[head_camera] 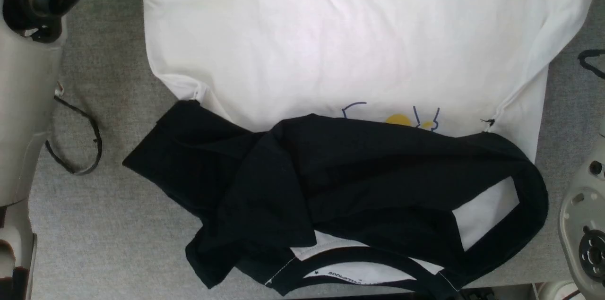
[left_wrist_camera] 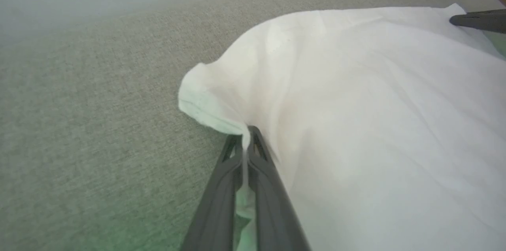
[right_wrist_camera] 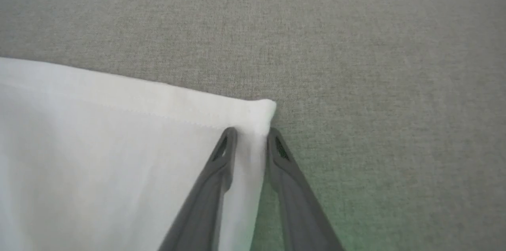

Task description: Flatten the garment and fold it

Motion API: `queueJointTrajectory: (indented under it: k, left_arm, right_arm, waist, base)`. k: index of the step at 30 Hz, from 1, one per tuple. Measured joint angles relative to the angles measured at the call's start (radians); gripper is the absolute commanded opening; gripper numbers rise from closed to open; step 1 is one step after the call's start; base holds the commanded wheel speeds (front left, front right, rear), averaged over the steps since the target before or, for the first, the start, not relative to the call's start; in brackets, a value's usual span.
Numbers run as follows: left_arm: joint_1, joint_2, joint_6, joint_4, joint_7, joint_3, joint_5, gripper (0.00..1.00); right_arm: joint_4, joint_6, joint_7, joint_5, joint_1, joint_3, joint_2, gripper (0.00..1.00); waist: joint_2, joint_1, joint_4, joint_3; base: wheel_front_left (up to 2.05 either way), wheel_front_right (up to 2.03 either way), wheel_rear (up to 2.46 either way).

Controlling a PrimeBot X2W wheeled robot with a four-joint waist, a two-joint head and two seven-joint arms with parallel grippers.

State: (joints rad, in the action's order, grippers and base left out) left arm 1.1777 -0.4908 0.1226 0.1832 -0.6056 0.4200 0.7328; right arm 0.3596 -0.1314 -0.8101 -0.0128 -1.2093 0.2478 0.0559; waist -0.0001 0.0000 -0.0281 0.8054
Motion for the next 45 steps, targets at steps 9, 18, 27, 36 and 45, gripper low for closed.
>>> queueJointTrajectory:
  k: [9, 18, 27, 36, 45]
  left_arm:
    - [0.0, -0.001, 0.0, 0.017, 0.073, 0.004, 0.004, 0.0]
    - [-0.042, -0.017, 0.0, 0.019, 0.261, 0.009, 0.008, 0.0]
    - [-0.205, -0.077, 0.001, -0.064, 0.47, 0.048, 0.027, 0.0]
    - [-0.427, -0.162, -0.006, -0.233, 0.573, 0.046, 0.019, 0.0]
    - [-0.631, -0.208, -0.08, -0.402, 0.646, 0.008, 0.03, 0.0]
  right_arm:
    - [0.002, 0.0, 0.082, -0.005, 0.0, -0.002, -0.003, 0.0]
    - [-0.028, 0.0, 0.227, 0.073, 0.083, -0.039, 0.02, 0.0]
    - [-0.162, 0.0, 0.288, 0.239, 0.304, -0.075, 0.072, 0.0]
    - [-0.36, 0.0, 0.282, 0.356, 0.541, -0.099, 0.081, 0.0]
    - [-0.531, 0.0, 0.272, 0.426, 0.723, -0.098, 0.061, 0.0]
  waist:
    - [0.0, 0.0, 0.005, -0.02]
    - [0.0, 0.0, 0.013, -0.088]
    - [0.0, -0.0001, 0.026, -0.192]
    - [0.0, -0.0002, 0.036, -0.311]
    - [0.0, -0.0003, 0.038, -0.411]
  base:
    - [0.0, 0.0, 0.0]
    - [0.0, 0.0, 0.0]
    - [0.0, 0.0, 0.0]
    - [0.0, 0.0, 0.0]
    - [0.0, 0.0, 0.0]
